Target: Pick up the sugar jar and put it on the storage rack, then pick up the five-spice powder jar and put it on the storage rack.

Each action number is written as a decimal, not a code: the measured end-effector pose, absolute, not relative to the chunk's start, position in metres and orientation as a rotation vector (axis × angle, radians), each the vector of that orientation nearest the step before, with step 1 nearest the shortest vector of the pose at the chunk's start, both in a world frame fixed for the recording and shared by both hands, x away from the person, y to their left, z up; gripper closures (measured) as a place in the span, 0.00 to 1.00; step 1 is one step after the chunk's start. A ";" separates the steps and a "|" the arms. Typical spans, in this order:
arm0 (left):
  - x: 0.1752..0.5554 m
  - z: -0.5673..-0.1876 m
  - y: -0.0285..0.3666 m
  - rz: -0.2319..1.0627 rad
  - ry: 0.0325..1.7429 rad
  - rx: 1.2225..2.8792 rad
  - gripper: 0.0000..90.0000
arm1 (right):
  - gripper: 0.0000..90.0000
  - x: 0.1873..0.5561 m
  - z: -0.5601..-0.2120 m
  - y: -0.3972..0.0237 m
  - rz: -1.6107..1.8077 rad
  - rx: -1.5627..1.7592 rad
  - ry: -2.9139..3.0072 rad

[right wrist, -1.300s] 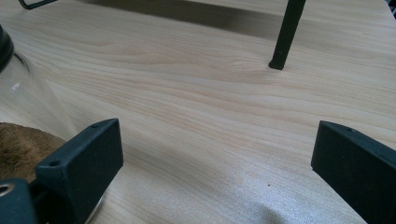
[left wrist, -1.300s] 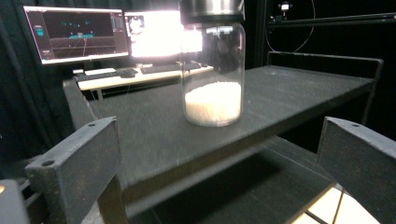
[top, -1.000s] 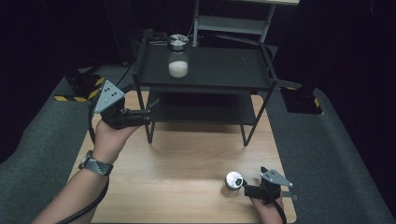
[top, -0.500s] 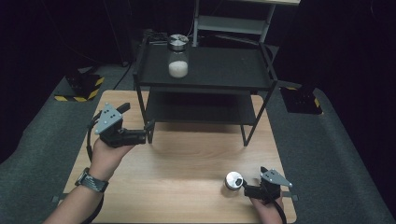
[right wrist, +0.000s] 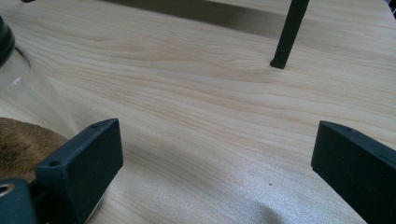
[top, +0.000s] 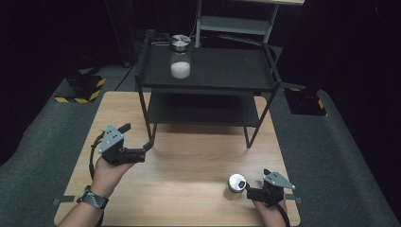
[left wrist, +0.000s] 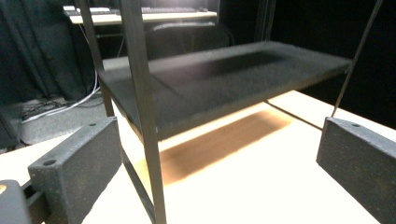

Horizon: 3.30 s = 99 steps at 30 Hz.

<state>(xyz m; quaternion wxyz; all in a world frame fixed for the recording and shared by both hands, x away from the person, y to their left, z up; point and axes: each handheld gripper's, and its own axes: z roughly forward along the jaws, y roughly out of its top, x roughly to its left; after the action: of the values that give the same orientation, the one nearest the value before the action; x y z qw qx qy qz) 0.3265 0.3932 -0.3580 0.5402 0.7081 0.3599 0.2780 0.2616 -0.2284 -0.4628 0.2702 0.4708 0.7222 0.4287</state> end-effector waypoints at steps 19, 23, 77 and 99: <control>0.312 -0.409 0.397 0.587 0.864 1.772 0.00 | 0.02 0.261 -0.463 -0.227 1.148 1.266 1.946; 0.308 -0.421 0.398 0.586 0.865 1.786 0.00 | 0.02 0.261 -0.463 -0.226 1.146 1.264 1.945; 0.281 -0.475 0.421 0.554 0.858 1.746 0.00 | 0.02 0.257 -0.464 -0.227 1.160 1.270 1.923; 0.281 -0.473 0.425 0.545 0.872 1.755 0.00 | 0.02 0.227 -0.452 -0.241 1.231 1.282 1.766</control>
<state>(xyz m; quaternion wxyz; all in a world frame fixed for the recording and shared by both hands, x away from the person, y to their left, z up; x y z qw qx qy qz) 0.2807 0.4245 -0.4725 0.5258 0.7339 0.3647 0.2278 0.2267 -0.2408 -0.4524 0.3125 0.4861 0.6696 0.4666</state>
